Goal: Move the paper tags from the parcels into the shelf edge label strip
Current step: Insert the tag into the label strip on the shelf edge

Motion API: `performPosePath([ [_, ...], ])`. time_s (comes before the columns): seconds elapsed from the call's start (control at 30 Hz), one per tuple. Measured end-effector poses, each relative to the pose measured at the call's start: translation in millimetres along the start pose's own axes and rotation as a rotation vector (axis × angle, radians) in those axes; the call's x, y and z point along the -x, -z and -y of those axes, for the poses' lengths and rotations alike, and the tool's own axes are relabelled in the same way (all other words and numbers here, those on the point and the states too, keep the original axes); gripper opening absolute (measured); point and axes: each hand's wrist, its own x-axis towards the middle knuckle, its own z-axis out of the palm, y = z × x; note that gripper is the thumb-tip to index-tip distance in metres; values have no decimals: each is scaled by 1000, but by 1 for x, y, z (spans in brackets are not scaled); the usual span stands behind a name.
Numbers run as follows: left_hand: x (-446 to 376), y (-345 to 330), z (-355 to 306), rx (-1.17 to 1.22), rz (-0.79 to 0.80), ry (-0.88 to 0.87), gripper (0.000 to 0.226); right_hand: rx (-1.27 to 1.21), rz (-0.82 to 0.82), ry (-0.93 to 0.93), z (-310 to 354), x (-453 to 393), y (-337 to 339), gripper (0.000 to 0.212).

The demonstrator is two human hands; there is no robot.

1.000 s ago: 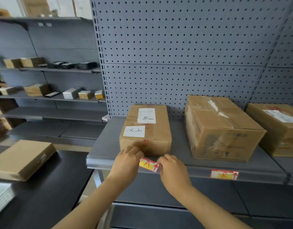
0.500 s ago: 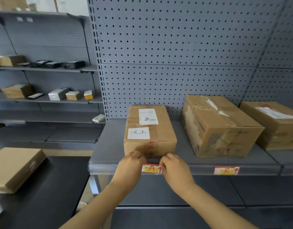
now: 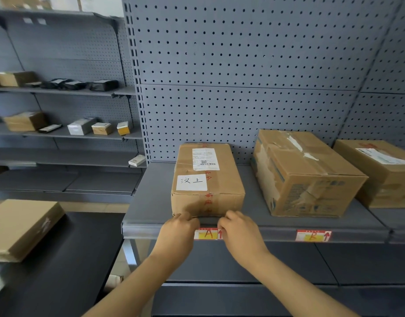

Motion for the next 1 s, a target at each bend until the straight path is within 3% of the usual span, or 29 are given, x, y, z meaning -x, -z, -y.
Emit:
performPosePath([
  [0.63, 0, 1, -6, 11, -25, 60, 21, -1, 8, 25, 0, -1, 2, 20],
  [1.0, 2, 1, -6, 8, -5, 62, 16, -23, -31, 19, 0, 1, 0, 20],
])
